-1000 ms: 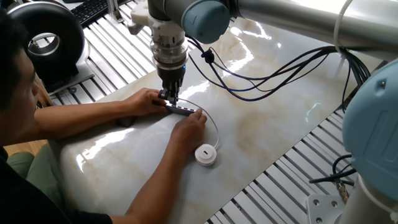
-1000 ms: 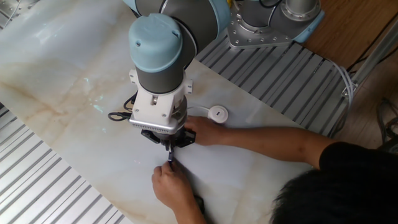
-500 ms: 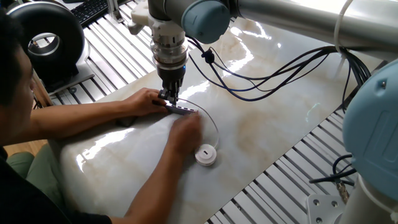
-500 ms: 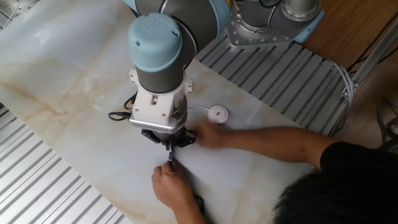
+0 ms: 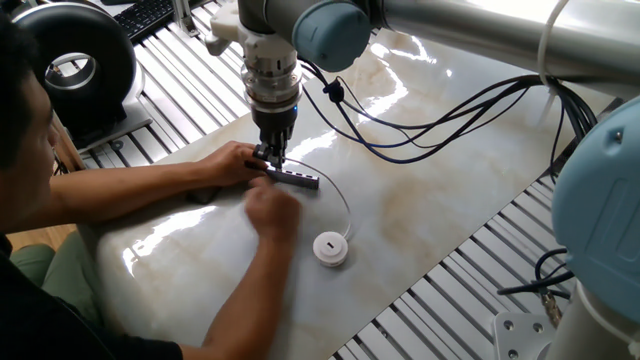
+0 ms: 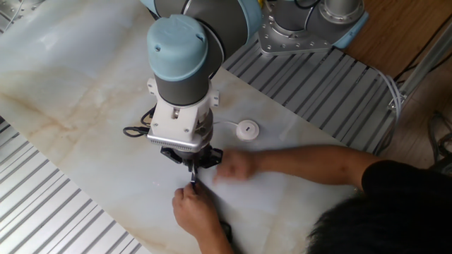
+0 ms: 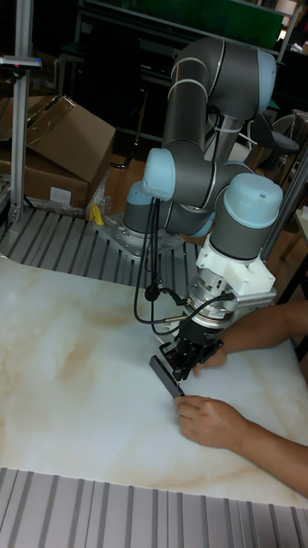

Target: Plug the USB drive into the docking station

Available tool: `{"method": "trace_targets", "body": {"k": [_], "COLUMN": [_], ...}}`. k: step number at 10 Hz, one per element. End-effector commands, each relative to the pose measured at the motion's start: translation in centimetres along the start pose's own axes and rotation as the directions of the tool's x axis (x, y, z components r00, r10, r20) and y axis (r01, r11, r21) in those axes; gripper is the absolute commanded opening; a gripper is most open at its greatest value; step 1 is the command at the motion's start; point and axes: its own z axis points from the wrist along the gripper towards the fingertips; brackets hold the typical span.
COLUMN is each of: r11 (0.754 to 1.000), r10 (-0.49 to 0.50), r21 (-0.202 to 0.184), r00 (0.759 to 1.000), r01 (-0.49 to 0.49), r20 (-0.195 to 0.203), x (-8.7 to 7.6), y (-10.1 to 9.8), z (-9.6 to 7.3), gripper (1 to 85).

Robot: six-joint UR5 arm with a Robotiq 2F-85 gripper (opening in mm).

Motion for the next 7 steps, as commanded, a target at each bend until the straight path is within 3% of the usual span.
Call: {"method": "trace_targets", "body": {"k": [1, 7], "r11": [1.000, 1.000], "r10": [-0.001, 0.010], "r21": [-0.015, -0.012], "r00": [1.000, 1.000], "r01": [0.001, -0.010], "r20": [-0.004, 0.002], "x": [0.13, -0.06], "y": [0.01, -0.09], "z": [-0.88, -0.43], "gripper": [1.3, 1.3]}}
